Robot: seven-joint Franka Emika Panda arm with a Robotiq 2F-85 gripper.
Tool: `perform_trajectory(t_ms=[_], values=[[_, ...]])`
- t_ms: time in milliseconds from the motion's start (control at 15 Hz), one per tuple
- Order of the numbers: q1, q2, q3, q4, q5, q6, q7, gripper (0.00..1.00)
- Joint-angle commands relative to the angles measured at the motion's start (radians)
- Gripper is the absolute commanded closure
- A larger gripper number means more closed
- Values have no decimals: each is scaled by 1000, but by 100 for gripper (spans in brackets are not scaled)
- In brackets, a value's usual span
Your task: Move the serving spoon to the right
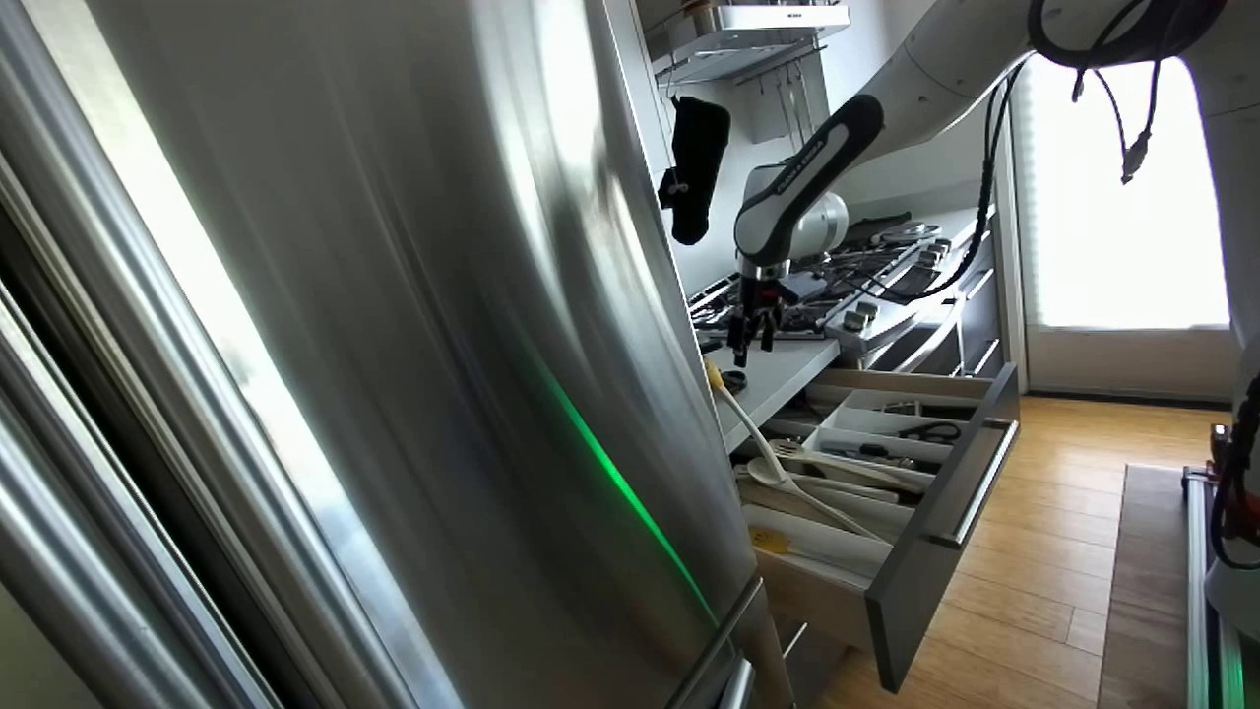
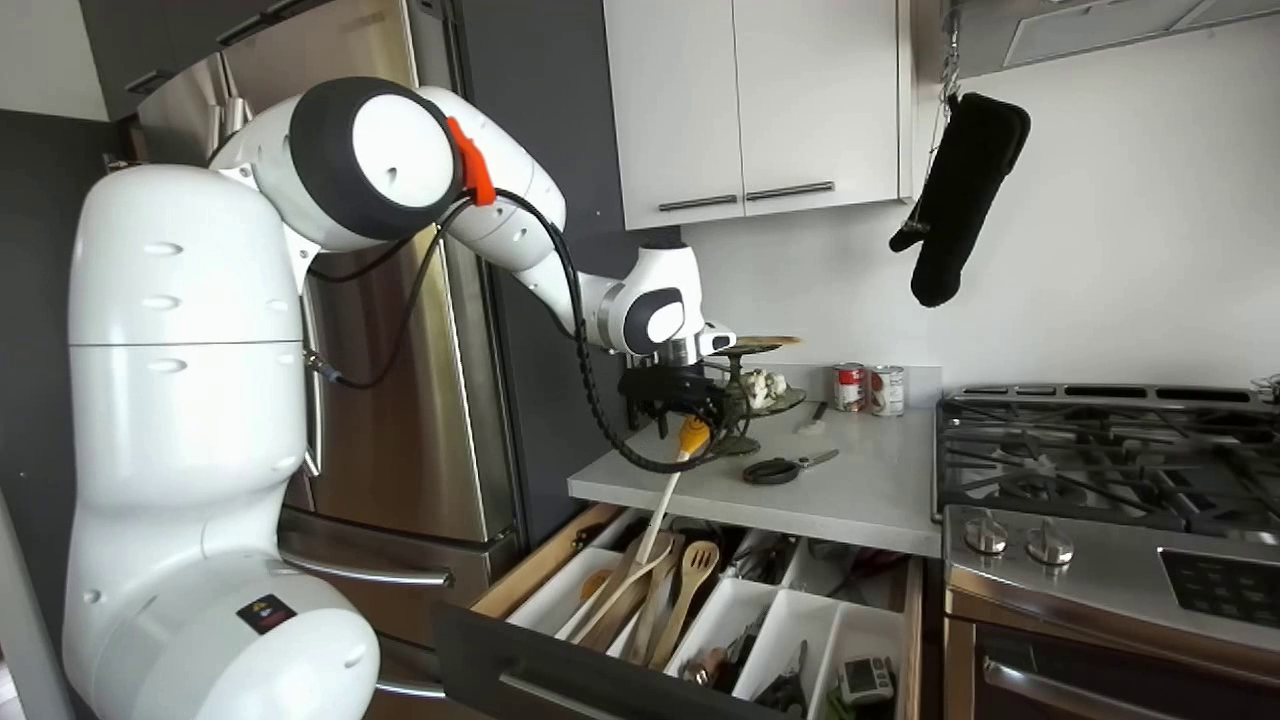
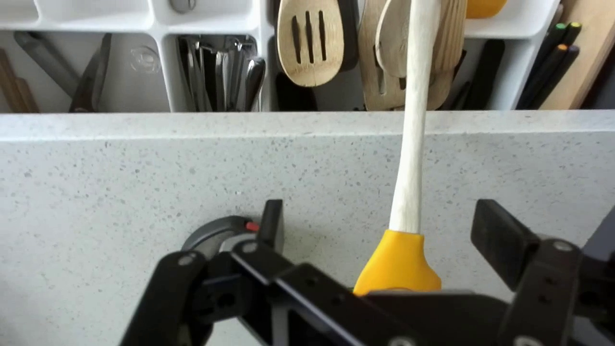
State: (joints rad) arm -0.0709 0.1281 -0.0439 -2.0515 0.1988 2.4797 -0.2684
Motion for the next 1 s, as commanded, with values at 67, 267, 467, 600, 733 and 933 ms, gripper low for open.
perform_trajectory(t_ms=[67,267,467,600,733,933], values=[[39,-46,23,-167,-30,211,167,0],[65,-24,43,-227,-52,320,225,0],[84,2,44,-262,-100,416,280,0],[93,18,34,-276,-135,469,310,6],[96,29,24,-282,-164,505,330,13],[86,46,40,-280,-146,553,302,22]])
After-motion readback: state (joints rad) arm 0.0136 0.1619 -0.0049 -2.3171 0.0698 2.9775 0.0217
